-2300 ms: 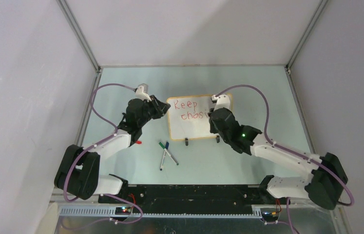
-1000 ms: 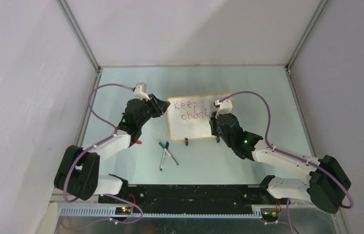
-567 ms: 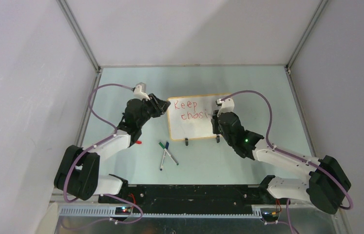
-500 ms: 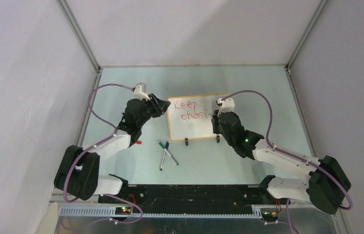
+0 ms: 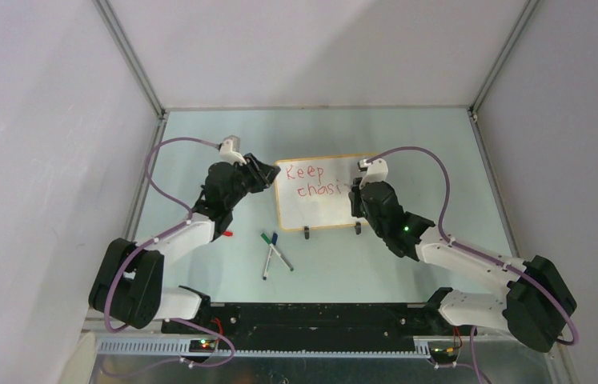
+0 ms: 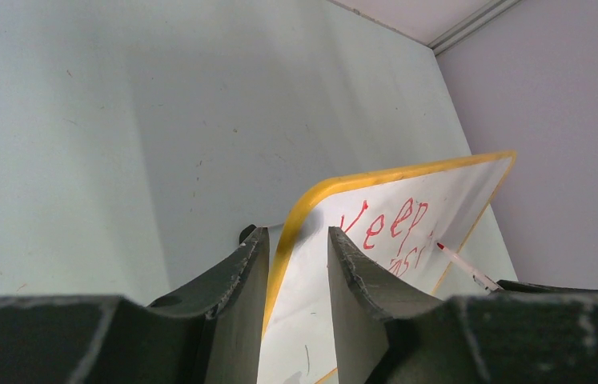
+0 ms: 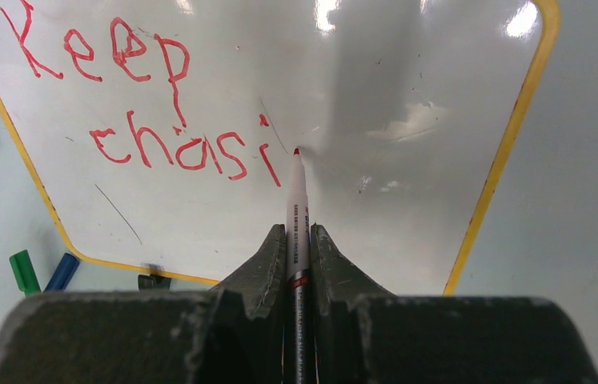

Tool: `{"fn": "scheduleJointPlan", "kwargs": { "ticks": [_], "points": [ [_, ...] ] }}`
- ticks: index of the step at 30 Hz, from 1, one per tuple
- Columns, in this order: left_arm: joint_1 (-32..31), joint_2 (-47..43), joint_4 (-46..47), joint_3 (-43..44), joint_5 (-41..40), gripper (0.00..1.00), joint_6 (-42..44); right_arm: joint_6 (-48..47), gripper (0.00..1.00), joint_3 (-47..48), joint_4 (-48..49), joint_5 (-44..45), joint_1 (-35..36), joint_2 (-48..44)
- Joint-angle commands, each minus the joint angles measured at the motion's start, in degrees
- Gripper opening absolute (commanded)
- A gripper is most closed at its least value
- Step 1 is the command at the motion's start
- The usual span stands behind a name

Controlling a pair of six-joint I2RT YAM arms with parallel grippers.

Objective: Write a sentence on the whiteboard

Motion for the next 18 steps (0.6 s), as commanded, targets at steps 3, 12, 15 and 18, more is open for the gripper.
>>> {"fn": "scheduleJointPlan", "kwargs": {
  "ticks": [3,12,15,18],
  "points": [
    [0.3,-1.1,2.1,-0.3,-0.5,0.38,-0.5,-0.2,0.0,3.0,2.0,0.1,-0.3,0.7],
    [0.3,-1.4,1.9,-0.3,-0.7,0.38,-0.3,0.2,0.0,3.5,0.9,0.3,-0.5,1.1],
    [0.3,-1.4,1.8,-0.3,-0.8,0.38,-0.3,0.5,0.0,3.6,0.6,0.4,-0.7,1.1],
    [0.3,-1.4,1.8,-0.3,-0.8,0.38,-0.3,0.7,0.0,3.6,0.4,0.1,-1.0,1.2]
  ]
}}
